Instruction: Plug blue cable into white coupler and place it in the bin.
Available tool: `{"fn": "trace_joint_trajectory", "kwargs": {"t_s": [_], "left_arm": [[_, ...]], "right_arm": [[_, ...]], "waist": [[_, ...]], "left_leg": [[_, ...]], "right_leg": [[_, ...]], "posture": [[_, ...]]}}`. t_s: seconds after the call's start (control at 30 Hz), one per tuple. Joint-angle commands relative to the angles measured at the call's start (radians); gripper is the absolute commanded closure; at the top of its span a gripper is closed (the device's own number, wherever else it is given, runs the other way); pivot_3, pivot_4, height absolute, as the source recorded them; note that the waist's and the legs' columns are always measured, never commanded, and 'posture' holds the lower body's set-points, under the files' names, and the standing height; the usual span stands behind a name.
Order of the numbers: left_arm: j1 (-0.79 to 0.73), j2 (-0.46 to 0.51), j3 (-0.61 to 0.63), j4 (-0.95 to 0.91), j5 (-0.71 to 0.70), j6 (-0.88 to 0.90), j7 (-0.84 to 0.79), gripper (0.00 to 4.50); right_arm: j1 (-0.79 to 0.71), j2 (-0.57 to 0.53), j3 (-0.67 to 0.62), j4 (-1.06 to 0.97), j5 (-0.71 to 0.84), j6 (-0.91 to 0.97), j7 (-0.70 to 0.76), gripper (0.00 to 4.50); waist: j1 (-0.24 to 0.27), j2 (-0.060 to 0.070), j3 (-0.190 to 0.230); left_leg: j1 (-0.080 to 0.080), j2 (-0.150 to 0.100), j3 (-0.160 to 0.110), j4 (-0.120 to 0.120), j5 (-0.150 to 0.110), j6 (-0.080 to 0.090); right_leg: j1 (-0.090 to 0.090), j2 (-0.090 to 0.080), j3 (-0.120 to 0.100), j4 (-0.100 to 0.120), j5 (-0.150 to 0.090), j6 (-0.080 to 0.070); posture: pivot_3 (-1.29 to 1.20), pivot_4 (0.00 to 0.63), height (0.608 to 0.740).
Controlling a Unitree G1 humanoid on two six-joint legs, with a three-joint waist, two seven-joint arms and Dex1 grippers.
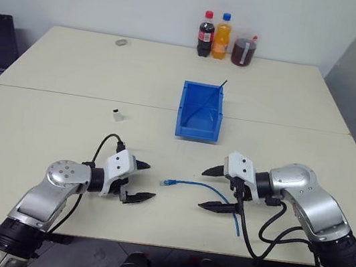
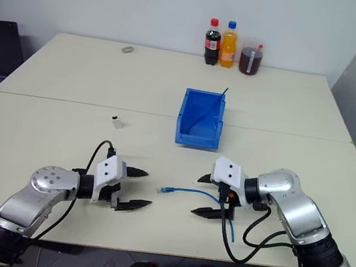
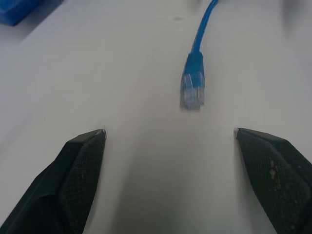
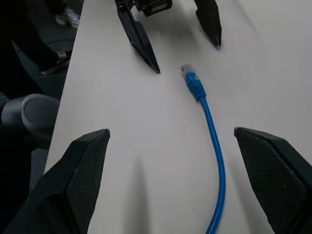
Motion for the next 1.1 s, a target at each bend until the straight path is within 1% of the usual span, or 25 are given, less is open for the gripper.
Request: {"fn": "trace_joint_trajectory", "kwargs": {"t_s": [0.03,0.23,0.3,0.33,0.5,0.6,0.67,0.73,0.87,0.9,0.97,1.1], "left_arm": [[-0.044,-0.026,-0.052,0.049,0.051,-0.034,-0.006,0.00],[-0.102,-0.060,-0.091,0.131,0.076,-0.054,-0.032,0.00],[-0.112,-0.067,-0.107,0.147,0.085,-0.061,-0.044,0.36],[-0.115,-0.068,-0.112,0.152,0.088,-0.066,-0.046,0.46],[-0.099,-0.050,-0.135,0.139,0.094,-0.069,-0.090,1.51],[-0.089,-0.044,-0.139,0.129,0.094,-0.058,-0.096,2.03],[-0.084,-0.042,-0.140,0.123,0.095,-0.057,-0.098,2.49],[-0.076,-0.043,-0.142,0.119,0.095,-0.049,-0.100,2.83],[-0.054,-0.042,-0.124,0.109,0.088,-0.037,-0.084,3.68],[-0.049,-0.042,-0.115,0.105,0.083,-0.033,-0.077,3.99],[-0.042,-0.047,-0.094,0.095,0.066,-0.021,-0.065,4.23],[-0.039,-0.058,-0.052,0.062,0.021,0.011,-0.049,4.23]], "right_arm": [[0.056,-0.013,-0.068,-0.121,0.049,0.070,-0.072,0.15],[0.133,-0.037,-0.119,-0.199,0.084,0.120,-0.141,0.15],[0.142,-0.042,-0.128,-0.210,0.091,0.128,-0.161,0.10],[0.145,-0.043,-0.131,-0.215,0.094,0.131,-0.169,0.10],[0.151,-0.048,-0.140,-0.228,0.104,0.139,-0.198,0.10],[0.151,-0.048,-0.146,-0.232,0.110,0.139,-0.214,0.10],[0.152,-0.047,-0.150,-0.233,0.119,0.139,-0.224,0.10],[0.153,-0.039,-0.158,-0.229,0.129,0.136,-0.235,0.10],[0.167,-0.016,-0.185,-0.225,0.153,0.131,-0.267,0.10],[0.171,-0.012,-0.192,-0.225,0.158,0.130,-0.274,0.10],[0.184,-0.006,-0.203,-0.225,0.170,0.127,-0.283,0.10],[0.221,0.000,-0.221,-0.234,0.190,0.100,-0.287,0.10]], "waist": [[0.001,0.000,0.000],[0.001,0.000,-0.001],[0.001,0.000,-0.001],[0.002,0.001,-0.001],[0.002,0.000,-0.002],[0.001,0.000,-0.002],[0.001,0.000,-0.002],[0.001,0.000,-0.002],[0.001,0.000,-0.003],[0.001,0.000,-0.003],[0.001,0.000,-0.003],[-0.001,0.000,-0.003]], "left_leg": [[0.000,0.000,0.000,0.001,0.000,0.000],[0.001,-0.001,0.000,0.001,0.000,0.000],[0.002,-0.001,0.001,0.001,0.000,0.000],[0.002,-0.001,0.001,0.001,0.000,0.000],[0.002,-0.001,0.001,0.001,0.000,0.000],[0.002,-0.001,0.001,0.001,0.000,0.000],[0.002,-0.001,0.001,0.001,0.000,0.000],[0.002,-0.001,0.001,0.001,0.000,0.000],[0.004,-0.001,0.001,0.001,0.000,0.000],[0.004,-0.001,0.001,0.001,0.000,0.000],[0.005,-0.001,0.001,0.001,0.000,0.000],[0.005,0.000,0.001,0.001,0.000,0.001]], "right_leg": [[0.000,0.000,0.000,0.000,0.000,0.000],[0.001,0.000,0.000,0.000,0.000,0.001],[0.001,0.000,0.001,0.000,0.000,0.002],[0.002,0.000,0.001,0.000,0.000,0.002],[0.002,0.000,0.001,0.000,0.000,0.002],[0.002,0.000,0.001,0.000,0.000,0.002],[0.002,0.000,0.001,0.000,0.000,0.002],[0.002,0.000,0.001,0.000,0.000,0.002],[0.004,0.000,0.002,0.000,0.000,0.002],[0.004,0.000,0.001,0.000,0.000,0.003],[0.004,0.000,0.001,0.000,0.000,0.003],[0.004,0.000,0.002,0.000,0.000,0.003]], "posture": [[0.00,0.150,0.740],[0.00,0.150,0.740],[0.00,0.150,0.740],[0.00,0.150,0.740],[0.00,0.150,0.740],[0.00,0.150,0.740],[0.00,0.150,0.740],[0.00,0.150,0.740],[0.00,0.150,0.740],[0.00,0.150,0.740],[0.00,0.150,0.740],[0.00,0.150,0.740]]}}
